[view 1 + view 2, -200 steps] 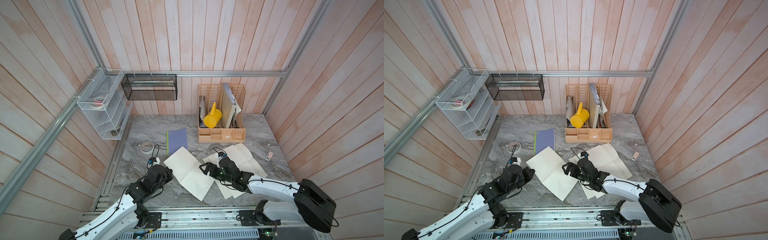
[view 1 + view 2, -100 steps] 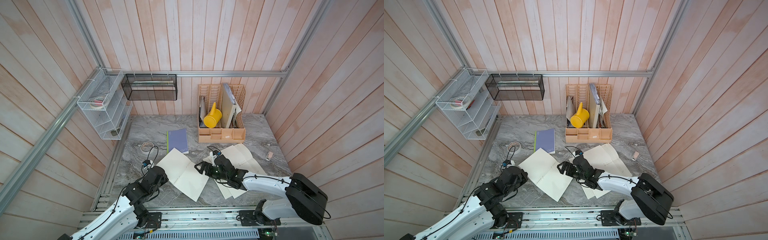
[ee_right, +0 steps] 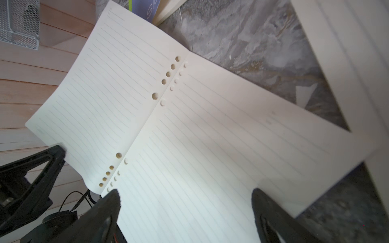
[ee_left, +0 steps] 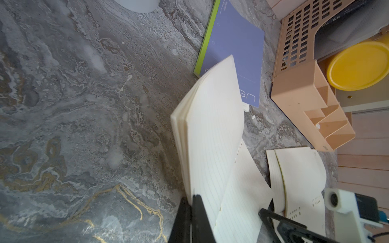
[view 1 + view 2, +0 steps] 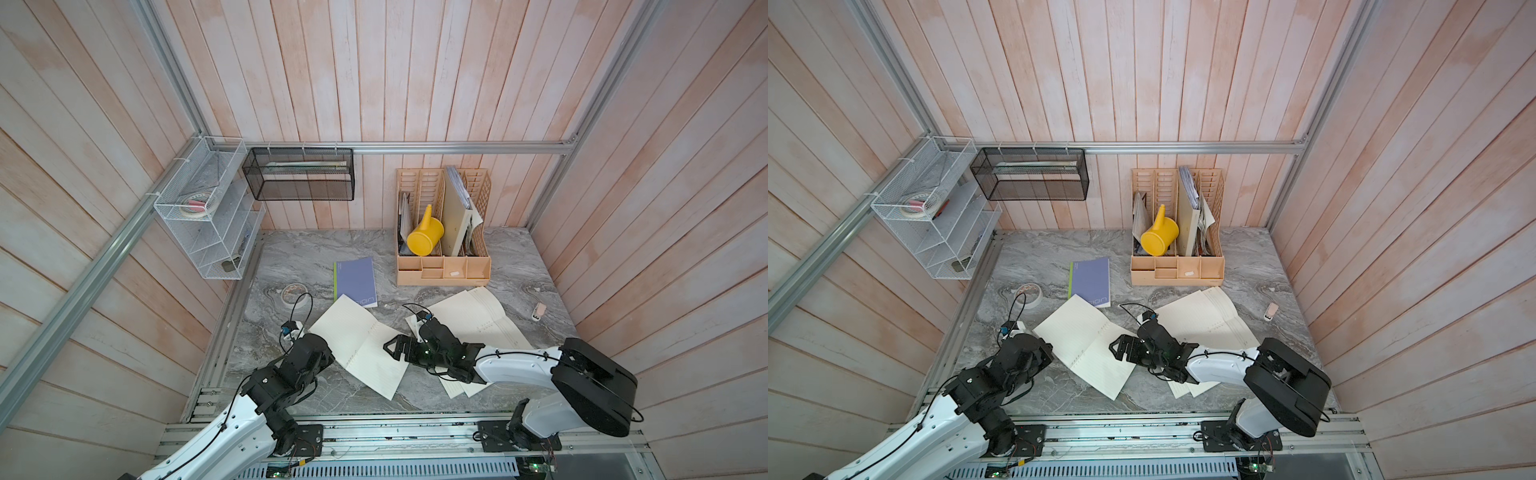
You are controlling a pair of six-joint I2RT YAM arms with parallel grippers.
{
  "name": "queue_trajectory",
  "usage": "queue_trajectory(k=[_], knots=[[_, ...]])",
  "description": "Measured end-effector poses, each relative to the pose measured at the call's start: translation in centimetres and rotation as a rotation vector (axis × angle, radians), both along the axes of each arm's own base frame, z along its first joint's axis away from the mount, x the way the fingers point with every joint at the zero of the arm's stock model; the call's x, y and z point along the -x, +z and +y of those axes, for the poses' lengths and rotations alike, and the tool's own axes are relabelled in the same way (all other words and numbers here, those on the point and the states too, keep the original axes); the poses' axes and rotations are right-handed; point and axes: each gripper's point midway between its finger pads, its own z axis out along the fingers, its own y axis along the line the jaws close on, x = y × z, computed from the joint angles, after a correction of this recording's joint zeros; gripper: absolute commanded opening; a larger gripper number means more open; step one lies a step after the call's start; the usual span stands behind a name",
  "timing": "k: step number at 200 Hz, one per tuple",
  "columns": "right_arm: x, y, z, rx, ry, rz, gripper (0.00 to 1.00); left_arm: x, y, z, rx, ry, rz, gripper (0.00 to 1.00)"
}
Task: Close the notebook
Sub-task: Close the notebook at the center of the board.
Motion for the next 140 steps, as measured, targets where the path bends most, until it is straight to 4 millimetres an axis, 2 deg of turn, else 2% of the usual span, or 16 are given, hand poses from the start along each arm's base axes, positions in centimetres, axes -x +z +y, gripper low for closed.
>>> queue_trajectory(k=[11, 42, 81, 128, 140], knots=[[0.1, -0.6, 0.1, 0.01, 0.005, 0.01, 0.98, 0.0, -0.1, 0.1, -0.002, 0.005, 0.003, 0.0], [-0.4, -0.6, 0.9, -0.022, 0.004, -0.013, 0.98, -0.1, -0.2, 0.2, -0.01, 0.011, 0.003, 0.0], [-2.0, -0.4, 1.4, -0.074, -0.001, -0.044, 0.98, -0.1, 0.4, 0.2, 0.003, 0.009, -0.019, 0.0], [-3.6, -0.5, 1.6, -0.11, 0.029, -0.111, 0.98, -0.3, 1.1, -0.9, 0.039, -0.069, -0.091, 0.0], [-4.0, -0.5, 1.7, -0.124, 0.036, -0.124, 0.98, -0.4, 1.3, -1.4, 0.053, -0.096, -0.117, 0.06]])
